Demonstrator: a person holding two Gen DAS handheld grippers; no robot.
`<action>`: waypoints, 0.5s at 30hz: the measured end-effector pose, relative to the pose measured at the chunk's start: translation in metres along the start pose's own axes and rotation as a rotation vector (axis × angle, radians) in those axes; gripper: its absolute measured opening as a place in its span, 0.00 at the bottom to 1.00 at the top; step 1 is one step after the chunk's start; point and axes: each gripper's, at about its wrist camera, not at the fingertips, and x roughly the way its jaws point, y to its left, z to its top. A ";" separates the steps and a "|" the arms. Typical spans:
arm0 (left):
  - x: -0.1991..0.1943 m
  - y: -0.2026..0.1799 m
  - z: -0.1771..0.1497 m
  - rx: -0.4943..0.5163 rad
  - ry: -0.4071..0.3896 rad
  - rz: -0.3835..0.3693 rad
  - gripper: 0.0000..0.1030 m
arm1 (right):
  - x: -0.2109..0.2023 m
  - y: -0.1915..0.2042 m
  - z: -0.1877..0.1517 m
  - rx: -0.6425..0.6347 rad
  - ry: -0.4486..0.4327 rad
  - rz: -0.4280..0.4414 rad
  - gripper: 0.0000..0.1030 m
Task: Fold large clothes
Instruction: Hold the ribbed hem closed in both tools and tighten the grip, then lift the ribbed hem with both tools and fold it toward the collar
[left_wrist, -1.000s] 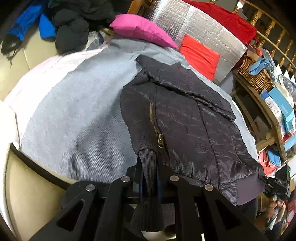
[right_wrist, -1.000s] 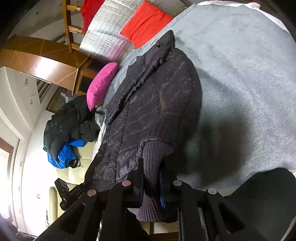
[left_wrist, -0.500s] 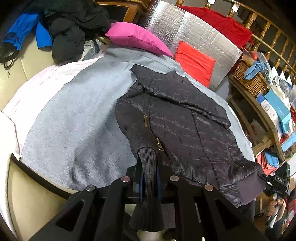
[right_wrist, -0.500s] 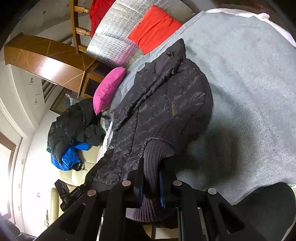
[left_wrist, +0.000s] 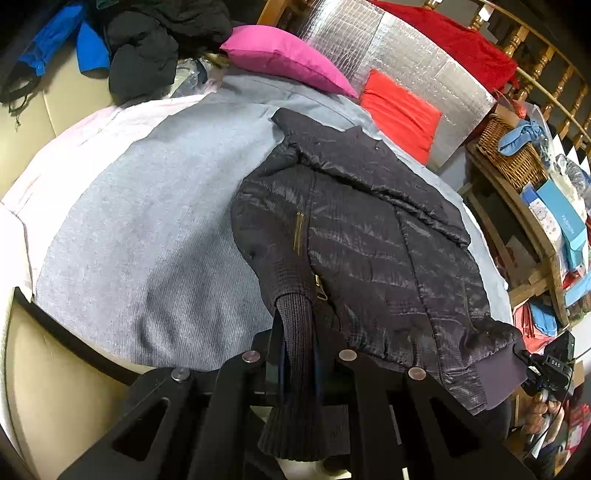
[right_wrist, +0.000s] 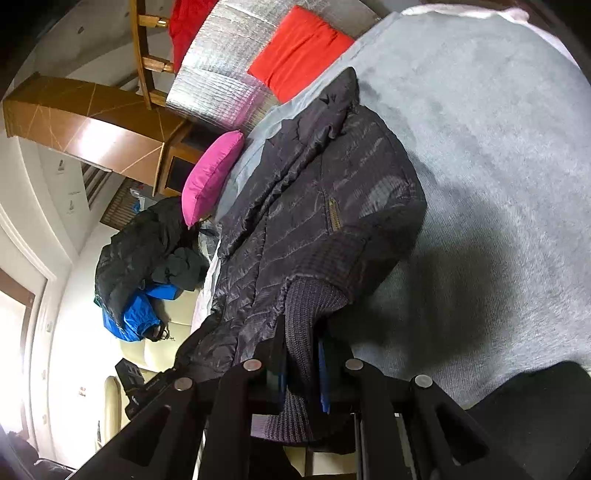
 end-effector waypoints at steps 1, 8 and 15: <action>-0.001 -0.001 0.000 -0.002 -0.003 -0.002 0.11 | 0.000 -0.001 -0.001 0.001 0.001 0.003 0.14; -0.020 -0.008 0.014 0.004 -0.090 -0.064 0.12 | -0.007 0.004 0.005 -0.015 -0.016 0.029 0.14; -0.014 -0.015 0.040 0.008 -0.115 -0.095 0.12 | -0.008 0.009 0.020 -0.023 -0.038 0.064 0.13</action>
